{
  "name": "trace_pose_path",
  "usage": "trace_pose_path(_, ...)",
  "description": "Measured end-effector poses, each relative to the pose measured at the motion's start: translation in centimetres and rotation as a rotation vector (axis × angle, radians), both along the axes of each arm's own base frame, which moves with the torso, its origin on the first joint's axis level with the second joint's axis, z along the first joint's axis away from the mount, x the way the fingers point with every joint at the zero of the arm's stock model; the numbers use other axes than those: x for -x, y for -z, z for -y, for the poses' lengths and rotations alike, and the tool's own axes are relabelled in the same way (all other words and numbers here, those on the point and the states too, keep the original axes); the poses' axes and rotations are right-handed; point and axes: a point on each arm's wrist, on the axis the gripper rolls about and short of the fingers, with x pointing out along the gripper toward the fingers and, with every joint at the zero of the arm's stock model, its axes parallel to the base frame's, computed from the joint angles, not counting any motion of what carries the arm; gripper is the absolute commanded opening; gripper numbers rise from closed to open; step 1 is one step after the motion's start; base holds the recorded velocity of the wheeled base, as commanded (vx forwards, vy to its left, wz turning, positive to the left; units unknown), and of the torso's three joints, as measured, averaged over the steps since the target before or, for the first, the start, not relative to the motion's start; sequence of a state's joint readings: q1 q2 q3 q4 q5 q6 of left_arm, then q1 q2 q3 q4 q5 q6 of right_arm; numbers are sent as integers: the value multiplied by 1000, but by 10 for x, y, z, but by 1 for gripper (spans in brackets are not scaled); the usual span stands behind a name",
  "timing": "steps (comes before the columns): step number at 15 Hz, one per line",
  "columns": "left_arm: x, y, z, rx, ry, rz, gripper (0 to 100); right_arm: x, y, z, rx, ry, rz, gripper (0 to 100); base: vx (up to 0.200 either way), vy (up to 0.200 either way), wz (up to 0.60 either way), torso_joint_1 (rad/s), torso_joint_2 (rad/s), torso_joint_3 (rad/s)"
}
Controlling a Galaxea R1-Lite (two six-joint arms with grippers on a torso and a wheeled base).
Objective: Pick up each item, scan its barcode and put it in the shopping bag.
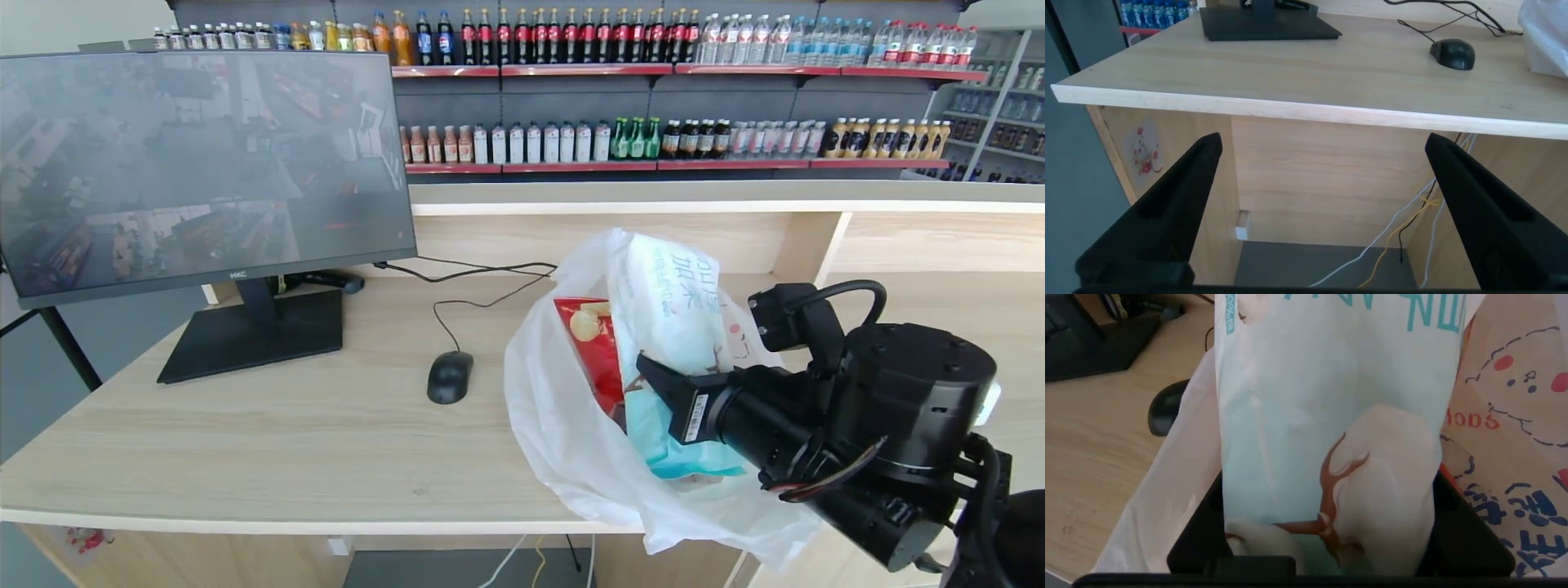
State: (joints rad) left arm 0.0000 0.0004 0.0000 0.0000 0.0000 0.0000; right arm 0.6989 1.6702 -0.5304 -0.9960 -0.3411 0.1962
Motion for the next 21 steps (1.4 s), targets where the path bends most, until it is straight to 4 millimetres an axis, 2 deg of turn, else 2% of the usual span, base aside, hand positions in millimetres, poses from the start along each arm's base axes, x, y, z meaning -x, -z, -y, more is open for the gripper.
trace_pose_path(8, 0, 0, 0, -2, 0, 0, 100, 8, 18, 11, 54, 6, -31, 0, 0, 0, 0, 0, 0, 0)
trace_pose_path(15, 0, 0, 0, -1, 0, 0, 100, -5, 28, 17, 105, 4, -53, 0, 0, 0, 0, 0, 0, 0)
trace_pose_path(21, 0, 0, 0, -2, 0, 0, 100, -9, 34, 22, 113, -28, -77, 0, 0, 0, 0, 0, 0, 0)
